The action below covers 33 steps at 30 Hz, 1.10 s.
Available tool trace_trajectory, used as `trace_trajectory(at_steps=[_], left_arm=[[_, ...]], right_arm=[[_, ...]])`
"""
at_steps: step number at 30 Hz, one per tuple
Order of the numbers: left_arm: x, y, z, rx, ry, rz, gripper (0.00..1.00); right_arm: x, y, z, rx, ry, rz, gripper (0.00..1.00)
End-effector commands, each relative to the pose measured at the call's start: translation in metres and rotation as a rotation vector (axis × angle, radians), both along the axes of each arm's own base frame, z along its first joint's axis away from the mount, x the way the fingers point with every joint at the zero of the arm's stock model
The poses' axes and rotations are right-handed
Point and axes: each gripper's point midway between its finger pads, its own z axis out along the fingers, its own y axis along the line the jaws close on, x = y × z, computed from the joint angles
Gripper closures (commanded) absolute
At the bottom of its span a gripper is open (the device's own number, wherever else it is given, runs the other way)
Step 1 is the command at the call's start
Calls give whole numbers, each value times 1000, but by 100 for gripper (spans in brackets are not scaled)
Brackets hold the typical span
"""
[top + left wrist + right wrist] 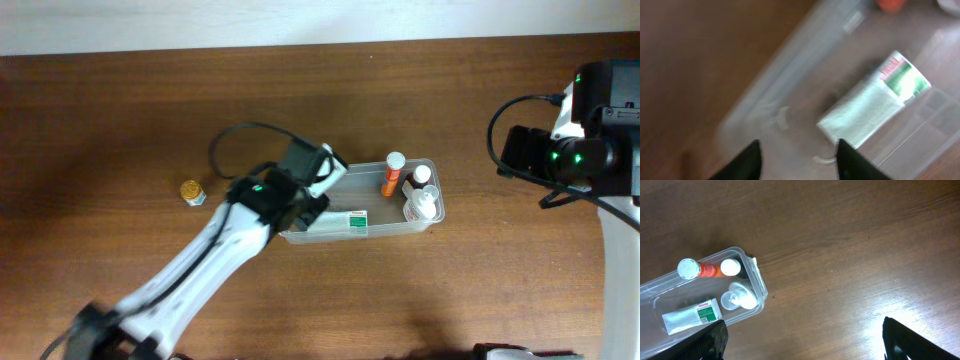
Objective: Pack container
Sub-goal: 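Lay the Panadol box flat in the container's front middle, then grasp the small amber jar with the left gripper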
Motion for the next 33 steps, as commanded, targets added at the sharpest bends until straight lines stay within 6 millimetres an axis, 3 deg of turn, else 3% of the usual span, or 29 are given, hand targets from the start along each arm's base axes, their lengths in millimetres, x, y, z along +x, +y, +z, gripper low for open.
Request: trace_trajectory(at_steps=[1,4,6,11,14,22,33], left_arm=[[14,57,63,-77,-152,270,36],[18,108,78,-133,-162,471,26],[23,150,75,-154,-142,618,20],[35,203,34,-218,7,766,18],[39,220,-3,-228,118,823,17],[45,231,-95,-202,338,875,17],[56,231,-129,-200,361,866,17]], right_arm=[[1,-1,-2,1,5,5,10],[1,-1,-2,1,5,5,10],[1,-1,-2,1,5,5,10],[1,-1,-2,1,5,5,10],[1,-1,-2,2,5,5,10],[1,-1,-2,2,5,5,10],[1,-1,-2,2,5,5,10]])
